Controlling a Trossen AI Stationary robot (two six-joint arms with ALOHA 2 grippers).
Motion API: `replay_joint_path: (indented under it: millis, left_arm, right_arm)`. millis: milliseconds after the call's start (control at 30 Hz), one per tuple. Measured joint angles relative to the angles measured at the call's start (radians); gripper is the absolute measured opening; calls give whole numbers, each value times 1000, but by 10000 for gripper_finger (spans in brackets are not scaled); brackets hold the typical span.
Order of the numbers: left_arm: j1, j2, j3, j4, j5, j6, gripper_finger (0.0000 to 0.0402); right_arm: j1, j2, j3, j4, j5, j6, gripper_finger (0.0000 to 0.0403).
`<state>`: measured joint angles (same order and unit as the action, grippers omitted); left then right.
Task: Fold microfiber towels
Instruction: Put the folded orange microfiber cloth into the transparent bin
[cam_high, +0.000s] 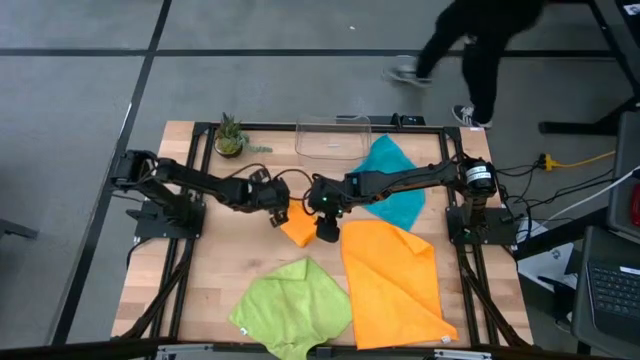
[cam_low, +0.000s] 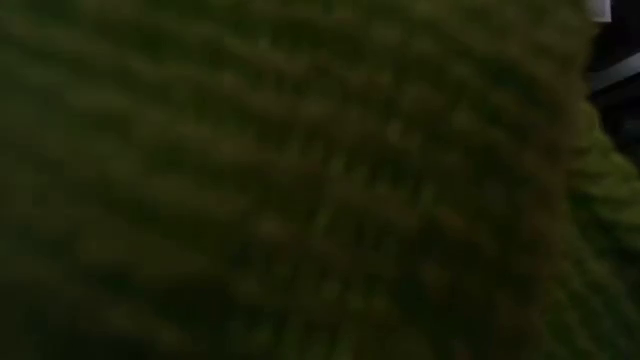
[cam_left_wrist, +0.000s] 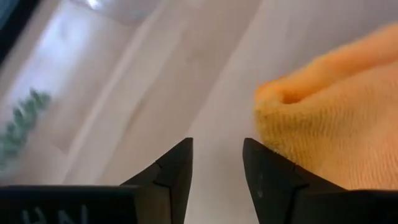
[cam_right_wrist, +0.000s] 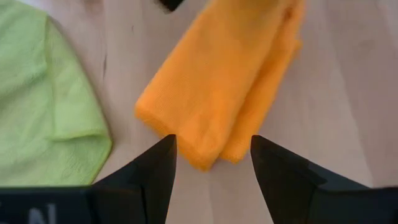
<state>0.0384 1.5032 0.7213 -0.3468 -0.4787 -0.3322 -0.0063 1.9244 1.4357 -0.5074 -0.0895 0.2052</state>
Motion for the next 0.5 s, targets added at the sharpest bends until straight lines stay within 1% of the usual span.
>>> replay_joint_path:
  millis: [67, 167, 300, 367, 433, 500]
  left_arm:
    - [21, 0, 11, 18, -20, 43, 135]
    - [47, 0, 61, 20, -52, 97, 135]
    - [60, 0, 136, 14, -51, 148, 135]
    - [56, 0, 183, -18, 7, 125, 135]
    - [47, 0, 223, -109, 112, 73, 135]
    - [32, 0, 248, -199, 178, -6, 135]
  right_arm:
    - [0, 0, 0, -12, -16, 0, 209]
    - [0, 0, 0, -27, -17, 1, 209]
    - [0, 0, 0, -54, -17, 1, 209]
    - [1, 0, 0, -106, -17, 1, 209]
    - [2, -2, 0, -184, -17, 3, 209]
    - [4, -3, 0, -250, -17, 3, 209]
